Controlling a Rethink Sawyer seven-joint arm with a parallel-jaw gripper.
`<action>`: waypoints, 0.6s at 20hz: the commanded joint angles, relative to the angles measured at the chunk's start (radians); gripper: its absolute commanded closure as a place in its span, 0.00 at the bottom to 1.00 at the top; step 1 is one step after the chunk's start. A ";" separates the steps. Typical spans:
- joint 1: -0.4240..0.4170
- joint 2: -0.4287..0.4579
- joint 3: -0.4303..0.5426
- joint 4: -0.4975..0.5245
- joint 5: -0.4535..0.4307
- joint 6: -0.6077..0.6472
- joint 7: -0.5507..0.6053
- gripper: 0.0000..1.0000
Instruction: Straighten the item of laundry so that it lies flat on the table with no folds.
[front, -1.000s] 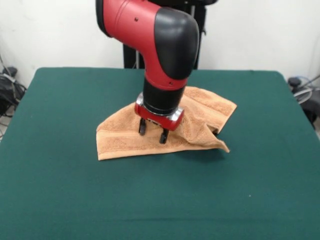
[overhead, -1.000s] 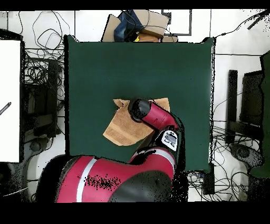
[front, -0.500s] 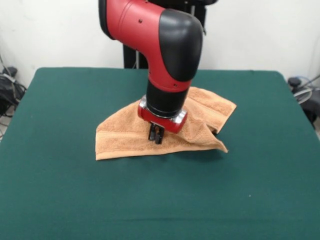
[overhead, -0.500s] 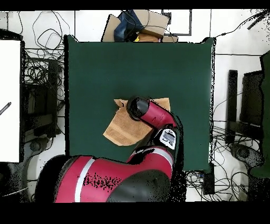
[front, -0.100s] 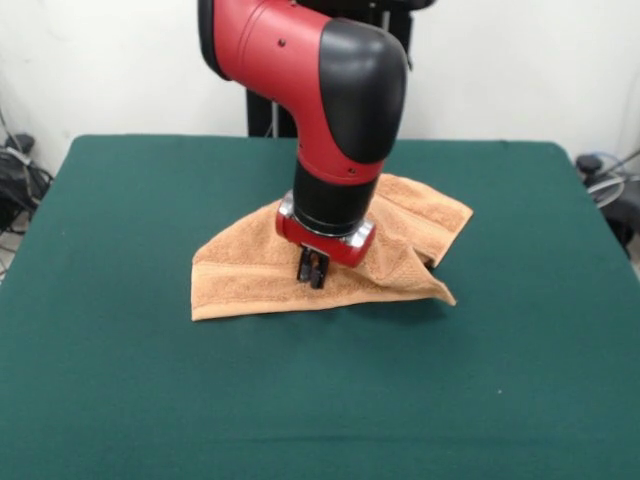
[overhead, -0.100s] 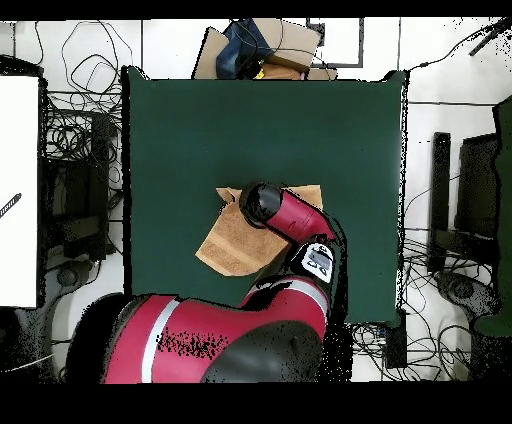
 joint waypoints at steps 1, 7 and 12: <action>-0.014 0.098 0.153 -0.042 -0.031 -0.143 0.150 1.00; -0.003 0.085 0.135 -0.053 -0.029 -0.118 0.151 1.00; 0.010 0.075 0.109 -0.065 -0.020 -0.085 0.162 1.00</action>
